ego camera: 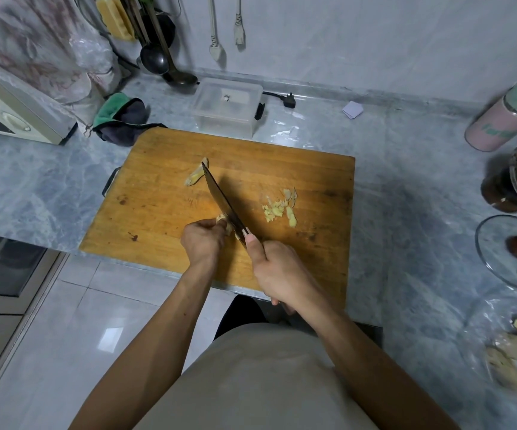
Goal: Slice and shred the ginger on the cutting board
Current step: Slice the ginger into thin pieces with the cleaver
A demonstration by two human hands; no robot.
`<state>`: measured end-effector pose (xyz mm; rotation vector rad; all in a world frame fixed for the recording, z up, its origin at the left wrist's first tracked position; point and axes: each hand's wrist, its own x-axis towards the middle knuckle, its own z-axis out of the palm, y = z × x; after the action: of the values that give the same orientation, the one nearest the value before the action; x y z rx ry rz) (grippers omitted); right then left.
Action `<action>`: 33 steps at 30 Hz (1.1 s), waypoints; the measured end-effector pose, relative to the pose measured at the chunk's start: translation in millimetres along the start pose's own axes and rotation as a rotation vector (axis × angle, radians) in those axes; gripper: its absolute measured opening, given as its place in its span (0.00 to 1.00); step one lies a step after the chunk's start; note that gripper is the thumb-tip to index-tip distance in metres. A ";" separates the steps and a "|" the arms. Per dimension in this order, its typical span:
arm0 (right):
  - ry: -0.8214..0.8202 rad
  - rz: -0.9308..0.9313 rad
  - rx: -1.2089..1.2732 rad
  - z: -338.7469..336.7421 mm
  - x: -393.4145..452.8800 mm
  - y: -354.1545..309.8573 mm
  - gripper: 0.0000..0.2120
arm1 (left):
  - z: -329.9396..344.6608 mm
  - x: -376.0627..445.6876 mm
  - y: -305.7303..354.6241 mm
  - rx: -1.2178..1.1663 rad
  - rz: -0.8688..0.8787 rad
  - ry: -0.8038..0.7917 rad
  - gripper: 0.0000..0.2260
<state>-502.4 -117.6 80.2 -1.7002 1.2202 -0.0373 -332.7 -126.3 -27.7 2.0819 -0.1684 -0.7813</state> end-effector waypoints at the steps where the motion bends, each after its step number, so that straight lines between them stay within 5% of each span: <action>1: 0.006 -0.004 -0.001 0.2 -0.3 -0.6 0.29 | 0.0 0.6 -0.3 -0.004 -0.002 -0.002 0.09; 33: 0.005 0.005 0.026 4.6 0.1 6.4 0.29 | -4.7 -10.2 11.0 0.074 -0.025 -0.021 0.07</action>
<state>-504.4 -114.5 73.2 -1.6758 1.2225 -0.0539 -336.2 -125.7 -12.4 2.1496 -0.1856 -0.8239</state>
